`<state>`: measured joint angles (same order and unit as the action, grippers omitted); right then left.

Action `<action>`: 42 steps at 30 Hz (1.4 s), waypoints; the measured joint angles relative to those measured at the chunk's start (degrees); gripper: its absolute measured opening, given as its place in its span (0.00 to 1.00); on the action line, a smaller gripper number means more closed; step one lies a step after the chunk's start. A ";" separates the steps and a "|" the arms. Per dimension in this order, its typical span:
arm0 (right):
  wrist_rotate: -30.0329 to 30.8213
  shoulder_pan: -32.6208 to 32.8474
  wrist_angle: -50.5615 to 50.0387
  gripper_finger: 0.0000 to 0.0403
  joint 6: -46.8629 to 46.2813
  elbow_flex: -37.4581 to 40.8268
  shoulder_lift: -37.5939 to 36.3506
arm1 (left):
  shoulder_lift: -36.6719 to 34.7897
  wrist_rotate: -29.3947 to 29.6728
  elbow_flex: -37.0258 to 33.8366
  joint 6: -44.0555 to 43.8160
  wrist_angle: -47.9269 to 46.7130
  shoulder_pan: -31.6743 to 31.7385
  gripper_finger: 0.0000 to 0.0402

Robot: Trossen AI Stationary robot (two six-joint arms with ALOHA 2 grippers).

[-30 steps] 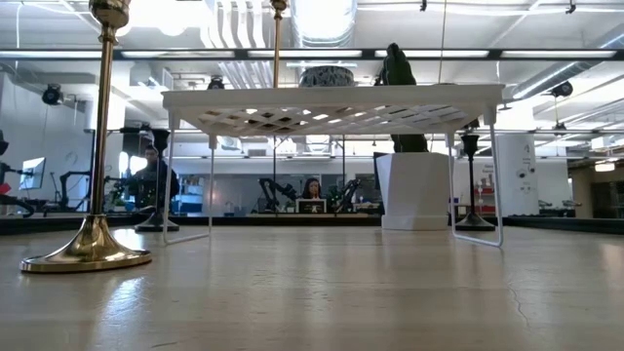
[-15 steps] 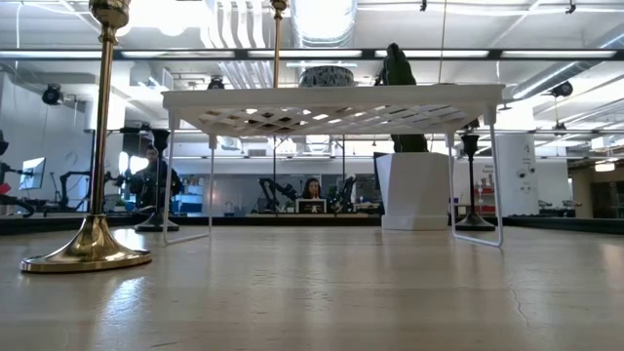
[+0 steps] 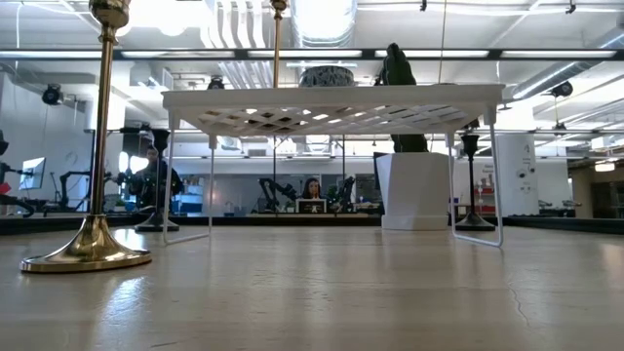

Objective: Pick & Place candle stick holders
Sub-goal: Put the right gold candle holder on the shelf

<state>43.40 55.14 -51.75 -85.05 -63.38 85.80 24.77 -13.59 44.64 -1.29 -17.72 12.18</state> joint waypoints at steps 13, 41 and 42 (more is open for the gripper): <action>-3.70 -19.52 -1.93 0.03 37.51 -9.98 -13.99 | 0.28 0.01 0.00 -1.13 0.07 -0.01 0.57; -35.68 -52.36 16.19 0.03 75.94 -10.48 -13.20 | 1.66 0.01 0.00 1.69 -1.27 0.01 0.57; -36.57 -52.72 16.42 0.03 76.10 -10.48 -12.69 | 1.66 -0.01 0.00 1.69 -1.27 0.01 0.57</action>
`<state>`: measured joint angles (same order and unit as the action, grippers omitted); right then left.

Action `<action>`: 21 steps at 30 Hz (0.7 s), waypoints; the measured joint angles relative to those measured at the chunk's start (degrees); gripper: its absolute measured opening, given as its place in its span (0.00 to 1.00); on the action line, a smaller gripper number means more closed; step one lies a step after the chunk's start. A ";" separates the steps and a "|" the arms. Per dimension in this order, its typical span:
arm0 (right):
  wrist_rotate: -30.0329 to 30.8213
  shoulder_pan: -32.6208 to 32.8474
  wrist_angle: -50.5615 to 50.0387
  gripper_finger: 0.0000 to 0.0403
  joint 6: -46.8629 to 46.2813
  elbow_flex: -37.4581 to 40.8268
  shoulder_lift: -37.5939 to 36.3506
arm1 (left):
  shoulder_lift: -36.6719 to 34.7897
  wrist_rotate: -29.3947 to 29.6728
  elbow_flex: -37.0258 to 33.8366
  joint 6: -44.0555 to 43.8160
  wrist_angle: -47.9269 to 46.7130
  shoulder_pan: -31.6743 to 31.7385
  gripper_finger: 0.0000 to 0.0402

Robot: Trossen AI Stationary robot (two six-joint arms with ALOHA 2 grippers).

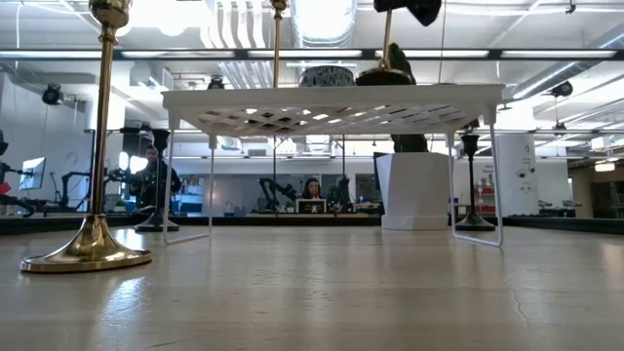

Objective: Pick & Place candle stick holders
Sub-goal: Put the right gold candle holder on the shelf

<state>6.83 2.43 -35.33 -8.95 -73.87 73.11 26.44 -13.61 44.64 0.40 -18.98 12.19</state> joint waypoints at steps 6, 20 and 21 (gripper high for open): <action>-1.51 -1.83 -0.46 0.03 0.71 0.02 3.06 | 0.00 0.00 0.00 0.00 0.00 0.00 0.57; -1.50 -4.20 -2.55 0.03 1.64 0.04 3.53 | -0.02 0.00 0.00 0.02 -0.08 0.00 0.57; -1.57 -4.30 -2.62 0.03 1.59 0.04 3.62 | -0.02 0.00 0.00 0.02 -0.09 0.00 0.57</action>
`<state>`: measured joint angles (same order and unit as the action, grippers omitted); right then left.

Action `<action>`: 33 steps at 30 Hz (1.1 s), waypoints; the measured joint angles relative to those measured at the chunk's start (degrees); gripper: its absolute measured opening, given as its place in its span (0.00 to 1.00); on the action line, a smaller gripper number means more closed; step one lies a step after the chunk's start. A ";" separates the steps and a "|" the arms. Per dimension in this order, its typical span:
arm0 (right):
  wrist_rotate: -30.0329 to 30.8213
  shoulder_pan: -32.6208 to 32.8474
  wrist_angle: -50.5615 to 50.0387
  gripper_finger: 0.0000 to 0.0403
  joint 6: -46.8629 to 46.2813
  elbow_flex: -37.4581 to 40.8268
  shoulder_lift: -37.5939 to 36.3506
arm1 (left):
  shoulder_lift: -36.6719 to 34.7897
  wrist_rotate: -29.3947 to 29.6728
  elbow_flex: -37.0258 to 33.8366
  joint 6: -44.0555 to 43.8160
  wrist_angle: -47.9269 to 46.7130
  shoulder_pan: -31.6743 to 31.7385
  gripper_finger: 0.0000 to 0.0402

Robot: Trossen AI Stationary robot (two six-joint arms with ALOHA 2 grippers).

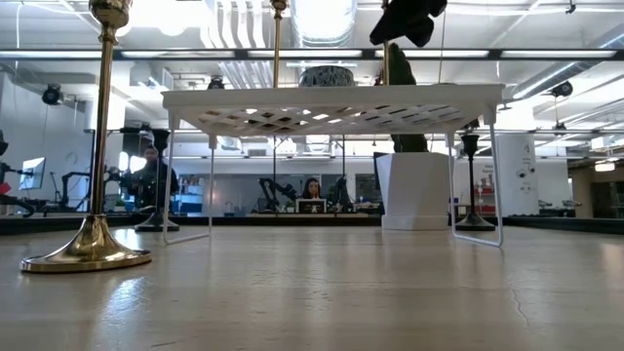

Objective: Pick & Place candle stick holders
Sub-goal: Put the right gold candle holder on the shelf

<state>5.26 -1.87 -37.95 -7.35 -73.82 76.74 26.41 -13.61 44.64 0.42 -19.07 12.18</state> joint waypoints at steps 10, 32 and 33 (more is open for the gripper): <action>-1.01 -0.64 -0.84 0.03 -0.13 0.00 0.01 | 0.00 0.00 0.00 -0.01 -0.29 -0.01 0.57; -2.46 -2.80 1.28 0.05 0.92 1.62 0.10 | 0.00 0.00 0.00 -0.26 -0.68 -0.01 0.57; -2.35 -2.80 1.27 0.06 0.94 1.60 0.10 | 0.00 0.00 0.00 -0.26 -0.68 0.00 0.57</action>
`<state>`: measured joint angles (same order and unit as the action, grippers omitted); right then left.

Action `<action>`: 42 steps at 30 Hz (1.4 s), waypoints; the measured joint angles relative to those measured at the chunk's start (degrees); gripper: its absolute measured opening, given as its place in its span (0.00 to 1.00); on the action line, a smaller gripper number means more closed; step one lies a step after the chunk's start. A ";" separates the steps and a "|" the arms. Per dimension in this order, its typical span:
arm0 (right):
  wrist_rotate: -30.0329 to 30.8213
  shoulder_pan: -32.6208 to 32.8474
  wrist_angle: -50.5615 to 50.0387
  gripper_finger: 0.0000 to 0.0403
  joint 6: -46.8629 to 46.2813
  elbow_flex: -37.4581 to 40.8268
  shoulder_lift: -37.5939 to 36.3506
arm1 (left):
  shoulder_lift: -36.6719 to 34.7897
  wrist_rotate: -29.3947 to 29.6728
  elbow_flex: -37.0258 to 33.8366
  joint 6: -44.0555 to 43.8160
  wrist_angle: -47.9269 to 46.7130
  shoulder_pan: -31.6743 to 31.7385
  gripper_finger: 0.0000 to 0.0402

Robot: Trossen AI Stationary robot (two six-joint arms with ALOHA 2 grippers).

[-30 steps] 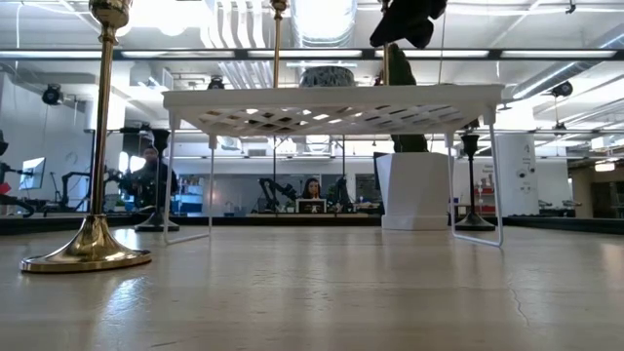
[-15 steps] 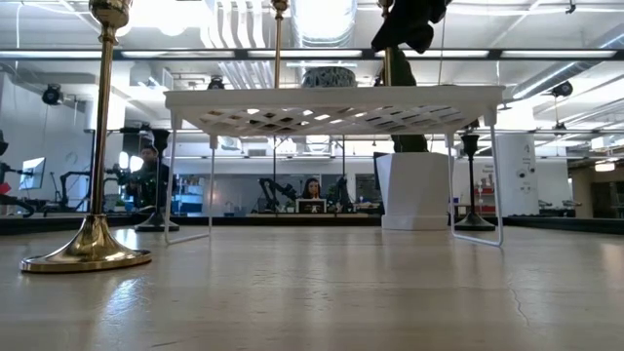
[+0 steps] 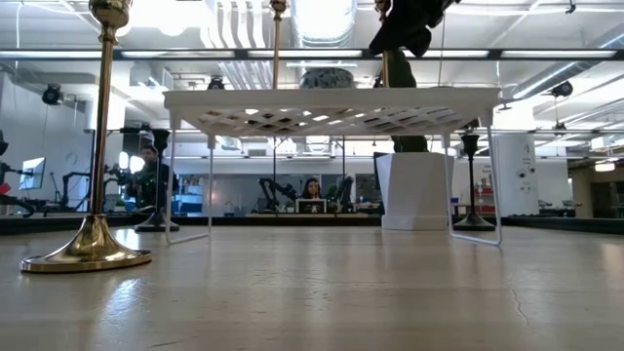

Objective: Pick & Place candle stick holders
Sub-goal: Put the right gold candle holder on the shelf, then put the left black candle holder on the shelf

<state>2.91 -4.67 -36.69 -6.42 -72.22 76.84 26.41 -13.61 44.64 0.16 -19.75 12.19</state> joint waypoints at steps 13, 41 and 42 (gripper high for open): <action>0.03 -0.02 0.04 0.36 -0.86 -0.13 -0.11 | 0.00 0.00 0.00 -0.04 -0.13 0.00 0.57; 1.96 4.59 -24.98 0.52 -12.97 -6.90 -12.03 | 1.89 3.05 0.04 -0.65 -0.21 -0.02 0.57; 3.25 5.61 -25.61 0.51 -14.24 -6.86 -13.36 | 2.23 5.05 0.04 -0.69 -0.97 -0.02 0.57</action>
<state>6.17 0.95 -62.30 -20.65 -79.09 63.47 28.64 -8.55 44.69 -0.53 -20.72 12.16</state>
